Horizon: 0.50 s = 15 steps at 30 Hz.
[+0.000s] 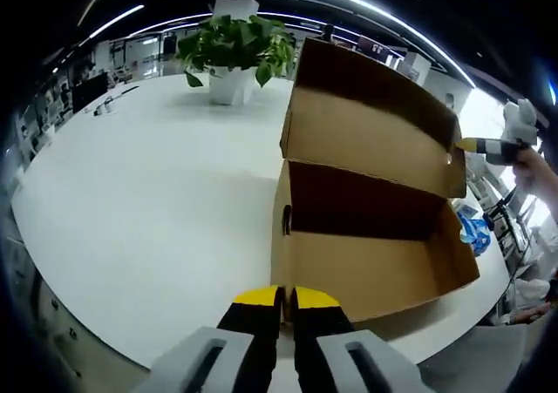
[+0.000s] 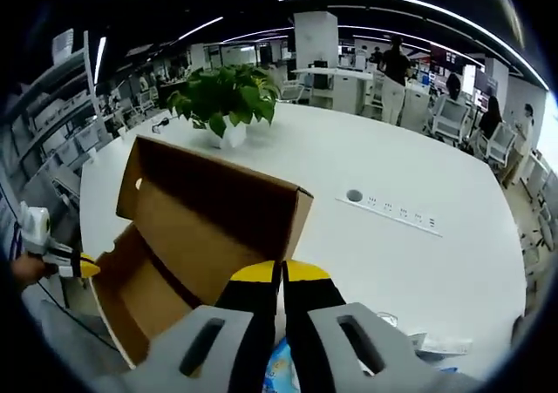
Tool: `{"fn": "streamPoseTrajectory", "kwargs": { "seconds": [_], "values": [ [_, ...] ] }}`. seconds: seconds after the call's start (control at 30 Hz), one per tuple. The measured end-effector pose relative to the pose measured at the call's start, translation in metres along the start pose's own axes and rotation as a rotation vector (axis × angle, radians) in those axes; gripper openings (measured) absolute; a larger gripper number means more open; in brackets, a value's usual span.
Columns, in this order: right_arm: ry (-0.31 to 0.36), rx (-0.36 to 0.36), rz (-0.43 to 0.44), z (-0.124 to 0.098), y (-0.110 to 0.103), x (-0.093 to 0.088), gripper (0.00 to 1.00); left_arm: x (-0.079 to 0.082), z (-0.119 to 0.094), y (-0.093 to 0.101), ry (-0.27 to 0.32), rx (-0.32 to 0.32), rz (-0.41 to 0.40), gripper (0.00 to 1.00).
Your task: Operate the shoe box by opening the lid, removing the specified soft item, and placing it in the target area until the item is outside and the box remains undamaged.
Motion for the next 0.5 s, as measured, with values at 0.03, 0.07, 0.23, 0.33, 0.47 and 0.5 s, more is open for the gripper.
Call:
{"fn": "streamPoseTrajectory", "kwargs": {
  "seconds": [0.03, 0.07, 0.23, 0.33, 0.47, 0.5],
  "values": [
    [0.002, -0.001, 0.000, -0.001, 0.000, 0.000, 0.00, 0.000, 0.000, 0.000, 0.001, -0.001, 0.000, 0.03],
    [0.009, -0.002, -0.002, -0.003, -0.002, 0.000, 0.00, 0.000, 0.000, 0.000, 0.001, -0.001, 0.001, 0.03],
    [0.031, -0.002, -0.020, -0.015, -0.008, -0.001, 0.00, 0.000, 0.000, -0.001, 0.003, -0.006, -0.009, 0.04],
    [0.044, -0.002, -0.019, -0.021, -0.010, -0.002, 0.00, 0.000, 0.000, 0.000, 0.004, -0.008, -0.002, 0.04],
    [0.057, -0.006, -0.017, -0.027, -0.014, -0.003, 0.00, -0.001, 0.000, -0.001, 0.006, -0.013, -0.001, 0.04],
    [0.060, -0.008, -0.013, -0.028, -0.014, -0.003, 0.00, 0.000, 0.000, -0.001, 0.007, -0.013, -0.004, 0.04]
  ]
}}
Point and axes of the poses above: the point that each gripper's makers call its tool centre point, and the gripper's own axes: z roughly forward along the fingers, y roughly to its right, x roughly out of its top, the point moved 8 cm from there along -z, roughly backward along the fingers, and after that the axes turned 15 degrees about y, right-handed, at the moved point
